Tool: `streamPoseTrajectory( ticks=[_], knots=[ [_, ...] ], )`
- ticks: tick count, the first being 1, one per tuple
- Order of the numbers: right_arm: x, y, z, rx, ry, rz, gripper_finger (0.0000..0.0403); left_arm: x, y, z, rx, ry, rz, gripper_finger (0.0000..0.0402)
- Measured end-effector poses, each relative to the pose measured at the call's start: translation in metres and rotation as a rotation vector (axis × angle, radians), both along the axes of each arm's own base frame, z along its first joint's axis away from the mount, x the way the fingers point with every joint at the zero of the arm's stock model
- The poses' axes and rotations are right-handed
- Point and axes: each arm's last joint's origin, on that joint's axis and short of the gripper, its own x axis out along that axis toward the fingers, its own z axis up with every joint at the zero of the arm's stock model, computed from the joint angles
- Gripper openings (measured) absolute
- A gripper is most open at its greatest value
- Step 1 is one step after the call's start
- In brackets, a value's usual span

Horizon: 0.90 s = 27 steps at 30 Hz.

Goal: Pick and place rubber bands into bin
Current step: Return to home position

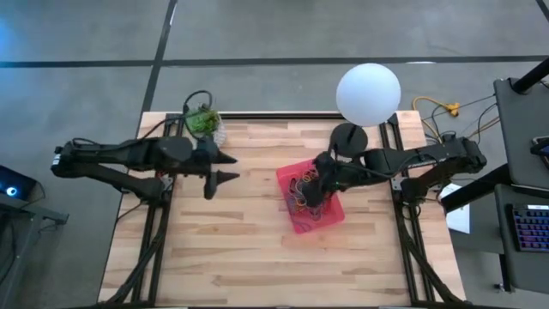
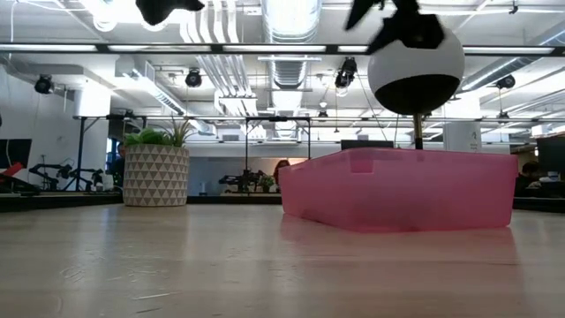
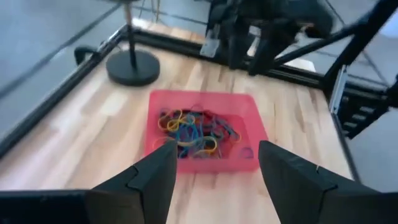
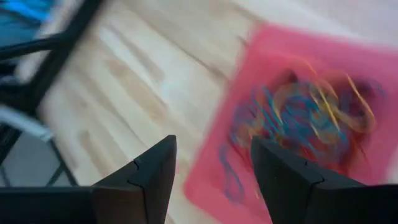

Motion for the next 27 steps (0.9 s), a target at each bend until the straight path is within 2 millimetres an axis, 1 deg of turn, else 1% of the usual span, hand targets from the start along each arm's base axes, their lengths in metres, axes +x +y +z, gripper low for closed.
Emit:
streamPoseTrajectory(
  ticks=[2, 4, 8, 11, 14, 16, 18, 20, 22, 24, 26, 27],
  knots=[
    [0.006, 0.005, 0.005, -0.046, -0.071, 0.117, 0.0194, -0.008, -0.001, -0.005, -0.054, -0.021, 0.012, 0.0209],
    [0.008, 0.016, 0.009, -0.063, -0.128, 0.250, 0.0194, -0.015, -0.004, -0.013, -0.103, -0.021, -0.013, 0.0209],
    [0.006, 0.037, 0.011, -0.064, -0.162, 0.364, 0.0194, -0.023, -0.014, -0.024, -0.186, -0.087, -0.176, 0.0209],
    [0.004, 0.054, 0.009, -0.094, -0.199, 0.485, 0.0194, -0.028, -0.024, -0.026, -0.211, -0.210, -0.295, 0.0209],
    [0.008, 0.079, 0.010, -0.098, -0.402, 0.648, 0.0194, -0.034, -0.032, -0.028, -0.196, -0.327, -0.370, 0.0209],
    [0.010, 0.090, 0.004, -0.096, -0.549, 0.688, 0.0194, -0.038, -0.034, -0.034, -0.210, -0.356, -0.394, 0.0209],
    [0.011, 0.089, -0.011, -0.091, -0.626, 0.674, 0.0194, -0.042, -0.034, -0.041, -0.285, -0.352, -0.380, 0.0209],
    [0.010, 0.078, -0.032, -0.075, -0.642, 0.632, 0.0194, -0.041, -0.034, -0.054, -0.386, -0.327, -0.351, 0.0209],
    [0.005, 0.067, -0.049, -0.046, -0.653, 0.611, 0.0194, -0.038, -0.037, -0.065, -0.404, -0.369, -0.363, 0.0209],
    [-0.006, 0.057, -0.054, -0.032, -0.694, 0.599, 0.0194, -0.035, -0.040, -0.073, -0.380, -0.459, -0.397, 0.0209],
    [-0.022, 0.045, -0.051, -0.048, -0.728, 0.585, 0.0194, -0.033, -0.040, -0.075, -0.352, -0.583, -0.425, 0.0209],
    [-0.030, 0.039, -0.049, -0.064, -0.744, 0.569, 0.0194, -0.033, -0.039, -0.078, -0.327, -0.611, -0.426, 0.0209]
  ],
)
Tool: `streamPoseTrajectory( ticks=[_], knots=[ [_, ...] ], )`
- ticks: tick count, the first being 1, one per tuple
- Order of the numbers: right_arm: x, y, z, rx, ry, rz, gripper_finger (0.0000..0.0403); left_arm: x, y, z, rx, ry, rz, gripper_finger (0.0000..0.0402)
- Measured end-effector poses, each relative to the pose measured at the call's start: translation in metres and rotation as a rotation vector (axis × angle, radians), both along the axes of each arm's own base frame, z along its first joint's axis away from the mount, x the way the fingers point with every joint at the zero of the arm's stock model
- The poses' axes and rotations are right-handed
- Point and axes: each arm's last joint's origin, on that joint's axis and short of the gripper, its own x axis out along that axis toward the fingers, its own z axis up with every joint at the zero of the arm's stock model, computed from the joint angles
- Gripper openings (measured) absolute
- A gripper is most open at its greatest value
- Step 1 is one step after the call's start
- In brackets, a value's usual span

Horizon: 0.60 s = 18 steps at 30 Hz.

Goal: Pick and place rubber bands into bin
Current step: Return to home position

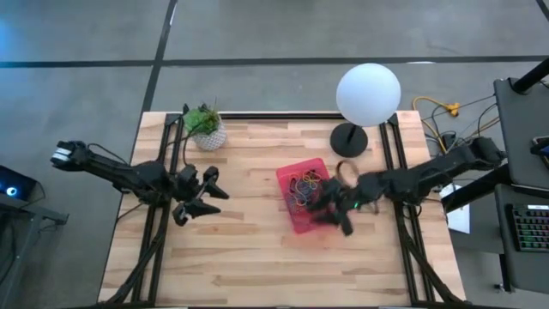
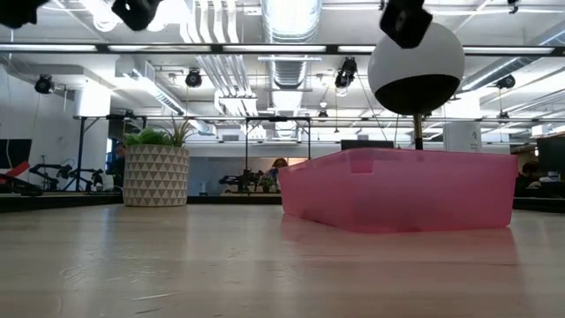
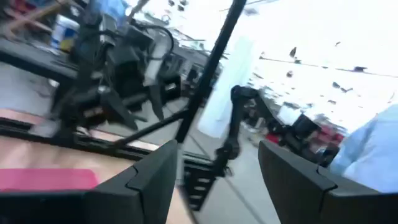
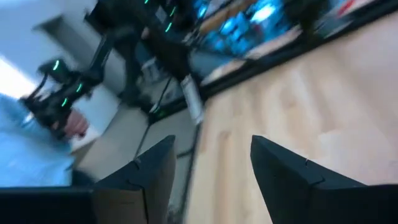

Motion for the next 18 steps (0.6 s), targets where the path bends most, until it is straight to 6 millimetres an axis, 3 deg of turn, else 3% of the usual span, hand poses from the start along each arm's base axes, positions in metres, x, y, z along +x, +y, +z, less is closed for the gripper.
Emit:
streamPoseTrajectory(
  ticks=[4, 9, 13, 18],
  knots=[
    [-0.040, -0.027, 0.007, -0.043, -0.090, -0.072, 0.0194, -0.006, 0.008, -0.014, 0.036, 0.058, 0.043, 0.0209],
    [-0.090, -0.055, 0.005, -0.082, -0.094, -0.165, 0.0194, -0.028, 0.026, -0.012, 0.086, 0.070, 0.146, 0.0209],
    [-0.114, -0.062, 0.003, -0.149, -0.138, -0.169, 0.0194, -0.041, 0.034, -0.017, 0.133, 0.121, 0.205, 0.0209],
    [-0.132, -0.067, -0.007, -0.202, -0.146, -0.193, 0.0194, -0.067, 0.037, -0.018, 0.206, 0.024, 0.237, 0.0209]
  ],
)
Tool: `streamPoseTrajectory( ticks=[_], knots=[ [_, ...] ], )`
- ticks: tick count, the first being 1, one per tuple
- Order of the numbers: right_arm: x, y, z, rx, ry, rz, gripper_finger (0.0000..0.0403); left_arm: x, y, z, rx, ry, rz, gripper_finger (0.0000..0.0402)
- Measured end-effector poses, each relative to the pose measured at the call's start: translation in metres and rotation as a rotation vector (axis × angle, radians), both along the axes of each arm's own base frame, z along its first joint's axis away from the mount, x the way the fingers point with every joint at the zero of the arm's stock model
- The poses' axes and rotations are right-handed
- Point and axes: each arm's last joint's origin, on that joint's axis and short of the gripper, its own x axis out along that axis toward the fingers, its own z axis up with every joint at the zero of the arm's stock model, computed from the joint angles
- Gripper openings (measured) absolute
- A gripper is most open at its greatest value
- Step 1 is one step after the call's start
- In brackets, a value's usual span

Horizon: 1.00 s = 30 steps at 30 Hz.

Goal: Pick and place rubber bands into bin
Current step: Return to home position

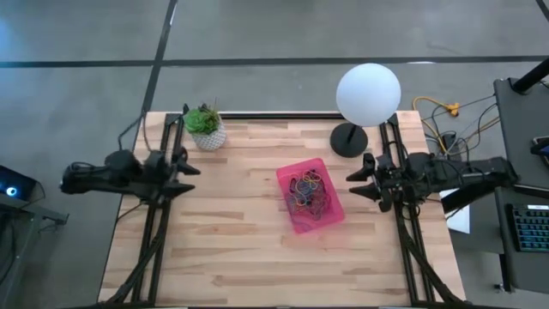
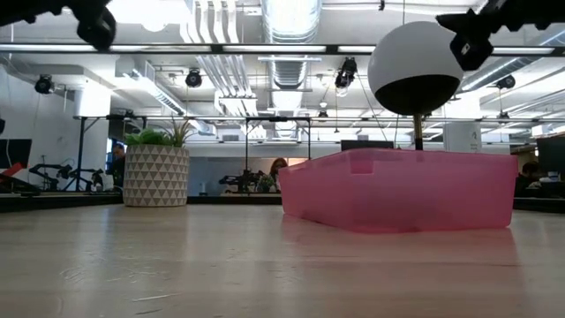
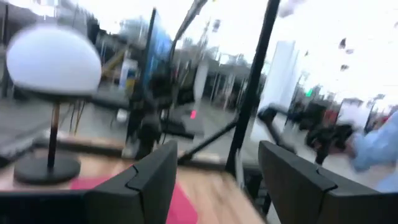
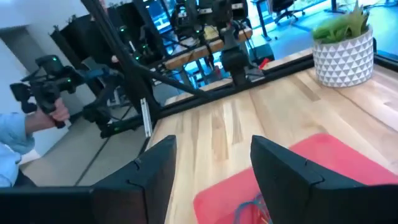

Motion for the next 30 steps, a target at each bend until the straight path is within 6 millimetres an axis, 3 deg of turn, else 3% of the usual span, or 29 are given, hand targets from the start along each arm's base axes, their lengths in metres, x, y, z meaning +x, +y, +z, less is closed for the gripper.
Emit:
streamPoseTrajectory(
  ticks=[3, 8, 13, 18, 23, 30],
  knots=[
    [-0.007, -0.001, -0.013, -0.004, 0.000, -0.013, 0.0194, -0.008, 0.001, -0.012, -0.003, -0.046, 0.004, 0.0209],
    [-0.012, -0.003, -0.043, 0.041, -0.022, -0.060, 0.0194, -0.006, 0.002, -0.049, -0.014, -0.030, 0.055, 0.0209],
    [-0.017, -0.003, -0.057, 0.062, -0.112, -0.053, 0.0194, 0.001, 0.002, -0.059, -0.029, -0.036, 0.062, 0.0209],
    [-0.021, -0.004, -0.074, 0.086, -0.116, -0.072, 0.0194, 0.006, 0.002, -0.080, -0.065, 0.044, 0.061, 0.0209],
    [-0.019, -0.005, -0.104, 0.049, -0.025, -0.094, 0.0194, 0.009, 0.004, -0.103, -0.100, 0.169, 0.133, 0.0209],
    [-0.016, -0.004, -0.109, 0.042, 0.080, -0.083, 0.0194, 0.014, 0.003, -0.103, -0.100, 0.174, 0.132, 0.0209]
  ],
)
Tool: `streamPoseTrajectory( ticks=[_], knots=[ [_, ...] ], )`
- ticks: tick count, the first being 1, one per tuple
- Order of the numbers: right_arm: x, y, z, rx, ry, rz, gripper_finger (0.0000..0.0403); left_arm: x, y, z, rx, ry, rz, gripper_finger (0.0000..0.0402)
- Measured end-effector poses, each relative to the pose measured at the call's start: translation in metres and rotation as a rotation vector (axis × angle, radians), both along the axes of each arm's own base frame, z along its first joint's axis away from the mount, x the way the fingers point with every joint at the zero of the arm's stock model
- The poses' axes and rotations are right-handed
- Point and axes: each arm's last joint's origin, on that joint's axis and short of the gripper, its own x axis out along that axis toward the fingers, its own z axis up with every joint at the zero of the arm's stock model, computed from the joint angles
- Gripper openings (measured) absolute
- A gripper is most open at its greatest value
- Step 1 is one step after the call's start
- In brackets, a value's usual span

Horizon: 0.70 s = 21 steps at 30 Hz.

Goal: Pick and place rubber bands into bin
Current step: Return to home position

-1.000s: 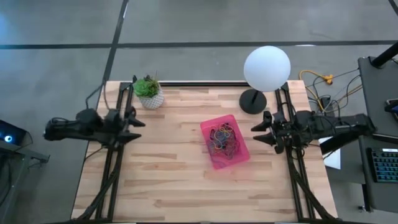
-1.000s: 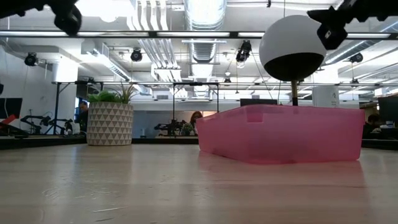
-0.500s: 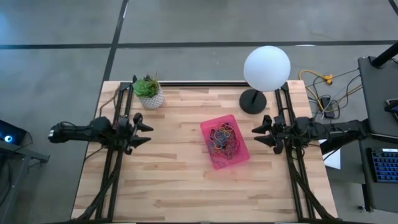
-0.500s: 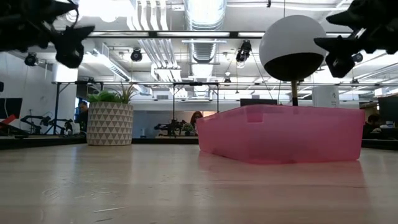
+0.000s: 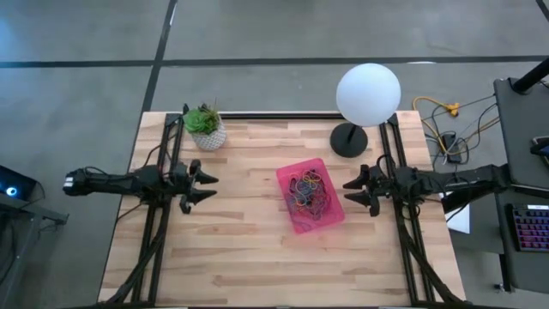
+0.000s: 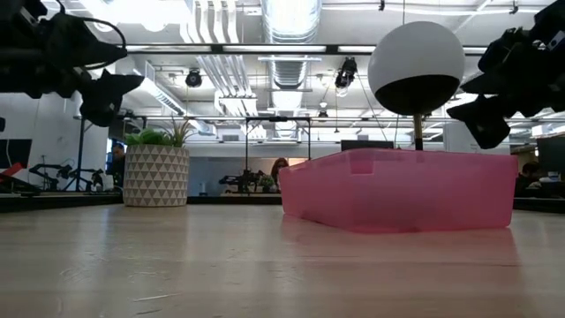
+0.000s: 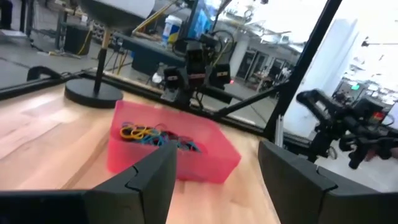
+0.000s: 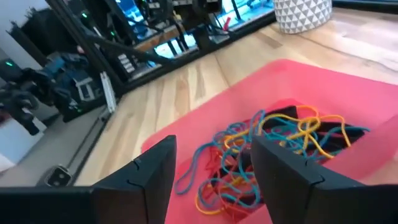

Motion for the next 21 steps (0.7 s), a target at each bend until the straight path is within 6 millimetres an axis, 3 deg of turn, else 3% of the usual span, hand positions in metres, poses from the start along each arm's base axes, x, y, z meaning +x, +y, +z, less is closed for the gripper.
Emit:
streamPoseTrajectory(
  ticks=[21],
  knots=[
    [0.002, 0.000, -0.004, -0.006, 0.048, -0.003, 0.0194, 0.007, -0.001, -0.012, 0.007, 0.128, -0.001, 0.0209]
  ],
)
